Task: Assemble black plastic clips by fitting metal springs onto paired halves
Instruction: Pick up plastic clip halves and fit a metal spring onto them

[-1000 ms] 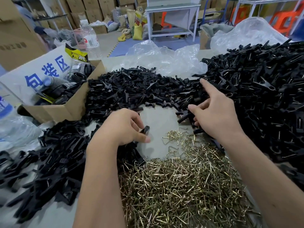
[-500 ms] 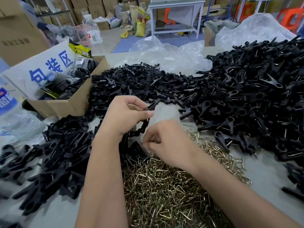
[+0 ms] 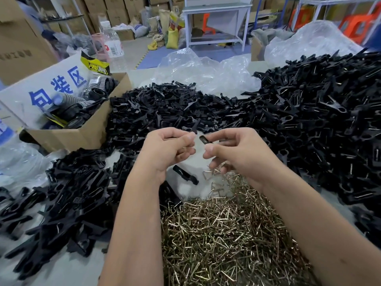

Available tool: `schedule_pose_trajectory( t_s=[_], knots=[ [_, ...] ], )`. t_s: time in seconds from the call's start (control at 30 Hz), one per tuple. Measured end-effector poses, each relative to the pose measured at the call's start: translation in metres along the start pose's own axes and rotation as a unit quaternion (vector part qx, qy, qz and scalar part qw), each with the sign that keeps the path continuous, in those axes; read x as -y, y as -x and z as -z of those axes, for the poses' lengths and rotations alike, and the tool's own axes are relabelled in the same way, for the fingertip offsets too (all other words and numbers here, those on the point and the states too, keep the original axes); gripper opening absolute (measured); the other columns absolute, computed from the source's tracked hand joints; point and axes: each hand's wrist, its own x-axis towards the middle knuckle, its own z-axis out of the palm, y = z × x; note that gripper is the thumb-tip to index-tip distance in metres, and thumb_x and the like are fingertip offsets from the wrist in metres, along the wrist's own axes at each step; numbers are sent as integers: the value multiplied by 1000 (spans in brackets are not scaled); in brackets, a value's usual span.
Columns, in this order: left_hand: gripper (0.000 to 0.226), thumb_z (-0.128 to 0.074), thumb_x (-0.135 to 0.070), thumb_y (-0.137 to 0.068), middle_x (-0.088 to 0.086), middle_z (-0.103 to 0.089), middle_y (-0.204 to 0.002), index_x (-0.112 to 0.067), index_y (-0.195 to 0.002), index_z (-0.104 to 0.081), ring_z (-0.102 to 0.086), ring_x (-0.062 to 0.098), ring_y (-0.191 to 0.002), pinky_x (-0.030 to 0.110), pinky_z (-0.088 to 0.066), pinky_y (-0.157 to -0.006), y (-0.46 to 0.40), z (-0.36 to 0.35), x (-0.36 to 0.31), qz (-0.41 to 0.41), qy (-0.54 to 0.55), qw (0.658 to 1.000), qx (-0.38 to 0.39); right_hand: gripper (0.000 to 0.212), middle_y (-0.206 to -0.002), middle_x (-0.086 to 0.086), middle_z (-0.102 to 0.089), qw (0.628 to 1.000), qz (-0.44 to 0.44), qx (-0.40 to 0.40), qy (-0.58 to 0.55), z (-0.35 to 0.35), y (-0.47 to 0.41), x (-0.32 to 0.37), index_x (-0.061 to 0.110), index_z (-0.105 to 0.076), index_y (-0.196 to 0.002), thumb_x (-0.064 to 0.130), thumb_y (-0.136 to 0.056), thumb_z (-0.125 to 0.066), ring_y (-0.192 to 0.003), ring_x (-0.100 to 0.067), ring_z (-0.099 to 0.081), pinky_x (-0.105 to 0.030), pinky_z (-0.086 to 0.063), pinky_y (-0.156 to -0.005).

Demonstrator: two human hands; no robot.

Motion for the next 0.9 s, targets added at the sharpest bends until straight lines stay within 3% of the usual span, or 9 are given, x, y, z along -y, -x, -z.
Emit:
schedule_pose_trajectory(
  t_s=[0.2,0.37,0.53,0.6,0.73,0.9],
  knots=[
    [9,-73,-10,-94,6,-76,-75,-7,-87,-77,-72,11,-63,16,-54,-56,2,-10,-1,-2,-7,1000,11,20,-73,-7,-76,983,104,-136,59,4,-3,-10,15,-72,-91,8,-81,-87,-56,-18,-71,-27,-49,-47],
    [3,-75,-3,-91,11,-76,-75,-3,-88,-76,-74,16,-64,19,-57,-56,7,-34,-3,11,-32,998,51,19,-70,4,-73,940,183,-226,179,3,-3,-15,21,-72,-79,11,-78,-88,-65,-13,-73,-41,-63,-65],
    [5,-81,-3,-85,14,-74,-77,1,-86,-77,-73,21,-69,32,-65,-76,8,-43,-1,-6,-32,998,61,13,-72,12,-72,915,232,-220,246,7,-2,-11,18,-78,-86,6,-82,-80,-66,-6,-70,-33,-61,-68],
    [7,-78,-6,-89,12,-75,-76,0,-86,-77,-73,19,-67,27,-64,-70,6,-40,-2,-13,-27,998,57,13,-75,12,-74,913,246,-194,260,7,-3,-9,16,-81,-94,6,-86,-76,-68,-5,-70,-32,-61,-69],
    [19,-66,-10,-100,15,-74,-79,1,-89,-77,-72,18,-65,20,-59,-62,5,-37,-3,1,25,999,36,11,-77,6,-76,935,237,-164,207,6,-4,-8,12,-81,-102,11,-95,-72,-69,-10,-74,-34,-64,-69],
    [3,-76,-1,-89,12,-73,-73,0,-86,-77,-74,17,-66,17,-57,-59,8,-36,-6,14,82,996,43,8,-73,-10,-76,972,171,-159,9,7,-4,-8,8,-78,-92,3,-94,-73,-64,-23,-76,-29,-61,-60]
  ],
)
